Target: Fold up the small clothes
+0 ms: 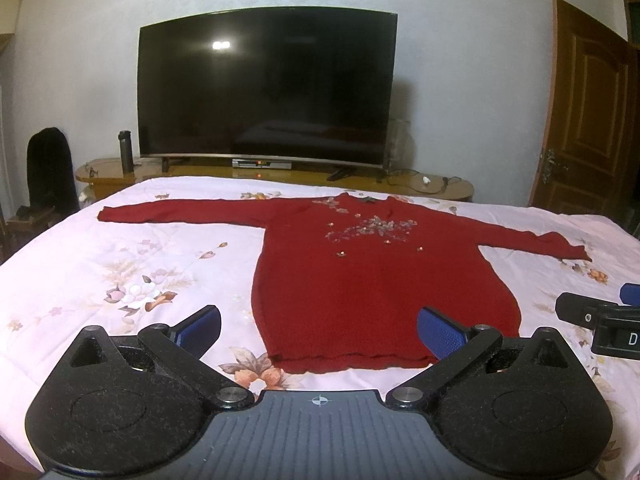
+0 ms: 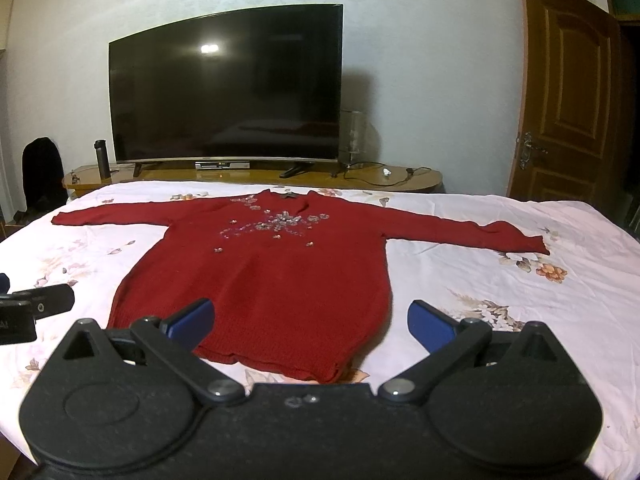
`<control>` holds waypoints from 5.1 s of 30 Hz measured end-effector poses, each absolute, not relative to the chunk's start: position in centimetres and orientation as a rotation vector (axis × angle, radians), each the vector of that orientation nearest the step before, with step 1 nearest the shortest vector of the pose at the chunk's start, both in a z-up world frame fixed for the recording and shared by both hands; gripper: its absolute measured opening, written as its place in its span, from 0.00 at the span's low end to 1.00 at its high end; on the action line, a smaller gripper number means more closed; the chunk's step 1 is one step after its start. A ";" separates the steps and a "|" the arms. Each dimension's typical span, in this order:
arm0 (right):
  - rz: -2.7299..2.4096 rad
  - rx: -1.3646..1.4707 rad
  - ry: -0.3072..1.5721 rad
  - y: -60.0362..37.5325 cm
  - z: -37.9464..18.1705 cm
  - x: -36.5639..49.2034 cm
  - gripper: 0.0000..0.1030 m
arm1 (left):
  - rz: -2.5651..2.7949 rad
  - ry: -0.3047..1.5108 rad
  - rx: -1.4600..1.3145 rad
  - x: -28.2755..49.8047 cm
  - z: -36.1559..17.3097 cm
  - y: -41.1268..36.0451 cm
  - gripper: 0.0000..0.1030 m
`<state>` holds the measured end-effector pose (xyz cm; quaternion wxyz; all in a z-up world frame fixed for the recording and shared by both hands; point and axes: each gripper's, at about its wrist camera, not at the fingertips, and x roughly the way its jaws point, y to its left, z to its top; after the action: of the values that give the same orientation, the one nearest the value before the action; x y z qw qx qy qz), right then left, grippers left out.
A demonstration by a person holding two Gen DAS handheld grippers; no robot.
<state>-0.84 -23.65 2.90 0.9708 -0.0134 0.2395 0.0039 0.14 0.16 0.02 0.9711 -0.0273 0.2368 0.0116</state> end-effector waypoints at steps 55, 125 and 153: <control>0.015 -0.037 0.482 -23.6 2.8 -0.9 0.99 | -0.007 0.505 -0.074 0.3 -0.2 0.4 1.00; 0.219 0.056 0.579 -18.5 -6.3 39.5 0.59 | -0.095 0.627 -0.495 38.7 -9.5 12.5 0.63; -0.111 0.514 0.669 -40.5 -11.3 38.3 0.47 | -0.323 0.692 -0.407 53.0 -7.1 4.1 0.03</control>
<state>38.28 -40.53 -11.28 0.9109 0.2491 0.3244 -0.0540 53.01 4.11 -7.11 0.9078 -0.1973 0.3354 -0.1566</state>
